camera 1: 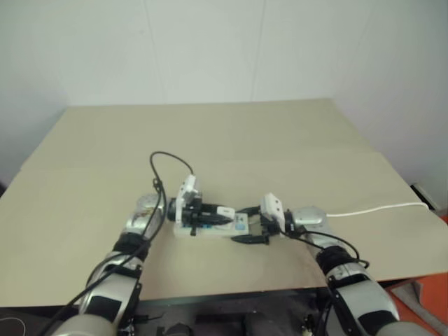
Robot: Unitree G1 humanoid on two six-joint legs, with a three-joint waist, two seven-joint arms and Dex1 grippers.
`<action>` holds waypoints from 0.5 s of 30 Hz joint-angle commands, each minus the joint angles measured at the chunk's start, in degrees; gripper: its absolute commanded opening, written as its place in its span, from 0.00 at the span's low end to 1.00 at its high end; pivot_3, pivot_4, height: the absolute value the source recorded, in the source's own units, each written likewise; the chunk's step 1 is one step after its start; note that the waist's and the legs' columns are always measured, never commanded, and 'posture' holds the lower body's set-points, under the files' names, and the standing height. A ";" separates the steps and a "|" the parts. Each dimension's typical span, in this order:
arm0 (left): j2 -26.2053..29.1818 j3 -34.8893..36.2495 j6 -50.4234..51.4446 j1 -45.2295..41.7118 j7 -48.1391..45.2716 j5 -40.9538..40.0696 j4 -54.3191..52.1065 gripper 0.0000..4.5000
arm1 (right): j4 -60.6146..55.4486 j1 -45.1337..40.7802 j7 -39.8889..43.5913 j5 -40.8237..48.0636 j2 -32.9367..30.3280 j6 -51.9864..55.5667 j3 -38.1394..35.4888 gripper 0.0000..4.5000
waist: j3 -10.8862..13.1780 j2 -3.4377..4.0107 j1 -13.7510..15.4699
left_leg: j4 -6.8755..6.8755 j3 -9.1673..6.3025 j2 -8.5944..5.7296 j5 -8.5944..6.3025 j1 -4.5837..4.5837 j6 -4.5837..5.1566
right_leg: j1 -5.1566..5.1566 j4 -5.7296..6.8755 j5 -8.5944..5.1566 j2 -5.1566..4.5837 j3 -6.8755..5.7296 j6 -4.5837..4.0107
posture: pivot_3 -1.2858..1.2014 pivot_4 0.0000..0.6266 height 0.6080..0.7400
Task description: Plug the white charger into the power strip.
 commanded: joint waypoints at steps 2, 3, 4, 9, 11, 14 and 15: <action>2.06 2.43 -2.14 1.60 -1.05 0.25 -0.71 0.23 | 0.26 1.75 0.55 -2.40 0.27 -0.24 1.96 0.76 | 0.00 0.00 -0.14 | -0.01 0.00 0.00 0.00 0.01 0.00 | 0.00 0.00 0.00 0.01 0.01 0.00 | 0.52 0.24 1.00; 2.65 2.70 -2.53 1.99 -1.48 0.29 -0.71 0.23 | 0.31 1.76 0.58 -2.42 0.32 -0.33 1.97 0.76 | 0.00 0.00 -0.21 | -0.02 0.00 0.01 0.00 0.01 0.00 | 0.00 -0.01 0.00 0.01 0.01 0.00 | 0.52 0.24 1.00; 3.25 2.96 -3.07 2.36 -1.87 0.38 -0.66 0.23 | 0.34 1.78 0.57 -2.45 0.39 -0.42 2.01 0.76 | 0.00 0.00 -0.26 | -0.03 0.00 0.01 0.00 0.01 0.00 | 0.00 -0.01 0.00 0.01 0.01 0.00 | 0.52 0.24 1.00; 4.96 3.58 -5.25 3.47 -2.45 0.61 -0.35 0.23 | 0.39 1.77 0.54 -2.63 0.66 -0.69 1.98 0.76 | -0.01 0.00 -0.48 | -0.06 0.00 0.02 0.00 0.05 0.00 | 0.00 0.01 0.00 0.03 0.02 0.01 | 0.52 0.24 1.00; 5.27 4.17 -6.51 3.85 -2.28 0.53 0.29 0.23 | 0.45 1.73 0.51 -2.66 0.75 -0.77 1.94 0.76 | -0.01 0.00 -0.50 | -0.06 0.00 0.02 0.00 0.05 0.00 | 0.00 0.00 0.00 0.03 0.02 0.01 | 0.52 0.24 1.00; 5.15 5.51 -9.67 4.77 -2.46 -0.16 1.30 0.23 | 0.34 1.83 0.47 -2.57 0.77 -0.96 1.86 0.76 | -0.01 0.00 -0.72 | -0.08 0.00 0.03 0.00 0.07 0.00 | 0.00 0.00 0.00 0.03 0.02 0.01 | 0.52 0.24 1.00; 5.13 5.68 -10.00 5.08 -2.84 -0.40 1.53 0.23 | 0.24 1.90 0.49 -2.50 0.75 -0.95 1.85 0.76 | -0.01 0.00 -0.80 | -0.08 0.00 0.03 0.00 0.07 0.00 | 0.00 0.00 0.00 0.03 0.02 0.00 | 0.52 0.24 1.00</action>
